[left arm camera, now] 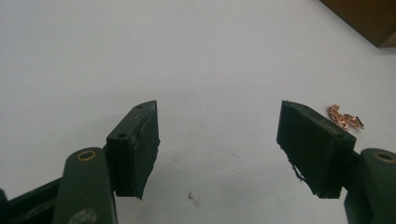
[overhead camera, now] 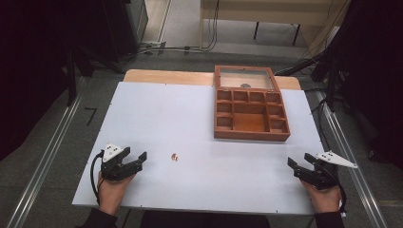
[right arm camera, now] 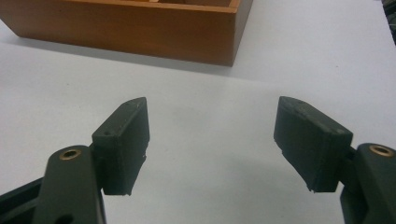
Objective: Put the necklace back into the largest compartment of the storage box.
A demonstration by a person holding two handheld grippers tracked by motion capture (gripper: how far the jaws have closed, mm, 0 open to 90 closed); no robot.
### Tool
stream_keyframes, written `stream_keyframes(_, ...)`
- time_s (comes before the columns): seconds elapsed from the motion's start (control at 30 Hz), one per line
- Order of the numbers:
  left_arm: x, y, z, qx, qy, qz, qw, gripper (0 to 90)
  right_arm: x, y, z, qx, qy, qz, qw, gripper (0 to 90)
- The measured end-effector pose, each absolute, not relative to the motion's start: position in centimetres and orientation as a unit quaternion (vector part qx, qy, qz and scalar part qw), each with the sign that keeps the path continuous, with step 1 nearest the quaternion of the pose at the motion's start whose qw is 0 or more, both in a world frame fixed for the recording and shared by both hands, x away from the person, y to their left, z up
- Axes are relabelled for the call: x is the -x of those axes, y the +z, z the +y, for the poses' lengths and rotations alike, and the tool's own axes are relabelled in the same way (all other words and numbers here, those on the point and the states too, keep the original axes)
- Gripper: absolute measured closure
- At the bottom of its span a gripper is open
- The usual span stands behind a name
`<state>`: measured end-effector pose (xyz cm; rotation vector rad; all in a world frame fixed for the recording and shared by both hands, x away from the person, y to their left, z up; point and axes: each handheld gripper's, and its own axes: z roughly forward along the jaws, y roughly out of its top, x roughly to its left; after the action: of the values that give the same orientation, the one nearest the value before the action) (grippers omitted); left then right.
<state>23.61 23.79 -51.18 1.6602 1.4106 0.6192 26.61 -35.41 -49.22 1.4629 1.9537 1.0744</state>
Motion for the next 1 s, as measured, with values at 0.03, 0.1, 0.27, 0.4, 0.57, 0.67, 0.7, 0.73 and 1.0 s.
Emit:
stream_keyframes(0.03,-23.62,-51.19,23.78,-0.664,0.247,0.564,0.425,30.3,-26.61,-49.22,-35.41,-0.533,0.392,0.712,0.235,25.3)
stream_keyframes(0.1,-23.65,-51.22,23.59,-0.665,0.248,0.562,0.424,30.3,-26.66,-49.19,-35.32,-0.534,0.387,0.714,0.235,25.3)
stream_keyframes(0.27,-23.73,-51.24,23.33,-0.668,0.247,0.56,0.423,30.3,-26.67,-49.14,-35.35,-0.535,0.389,0.712,0.235,25.3)
stream_keyframes(0.4,-23.77,-51.3,23.18,-0.67,0.248,0.558,0.423,30.3,-26.7,-49.15,-35.33,-0.536,0.39,0.712,0.233,25.2)
stream_keyframes(0.57,-23.89,-51.32,23.1,-0.667,0.247,0.559,0.426,30.0,-26.74,-49.18,-35.25,-0.533,0.39,0.713,0.233,25.2)
stream_keyframes(0.67,-23.93,-51.32,23.08,-0.666,0.246,0.561,0.426,30.0,-26.77,-49.21,-35.25,-0.533,0.39,0.714,0.232,25.2)
stream_keyframes(0.7,-23.97,-51.31,23.04,-0.665,0.246,0.56,0.428,29.9,-26.78,-49.21,-35.26,-0.533,0.39,0.714,0.232,25.2)
stream_keyframes(0.73,-23.97,-51.31,23.04,-0.665,0.246,0.56,0.428,29.9,-26.78,-49.21,-35.26,-0.533,0.39,0.714,0.232,25.2)
stream_keyframes(1.0,-24.12,-51.24,22.85,-0.667,0.243,0.558,0.43,30.1,-26.8,-49.19,-35.19,-0.534,0.39,0.714,0.231,25.1)
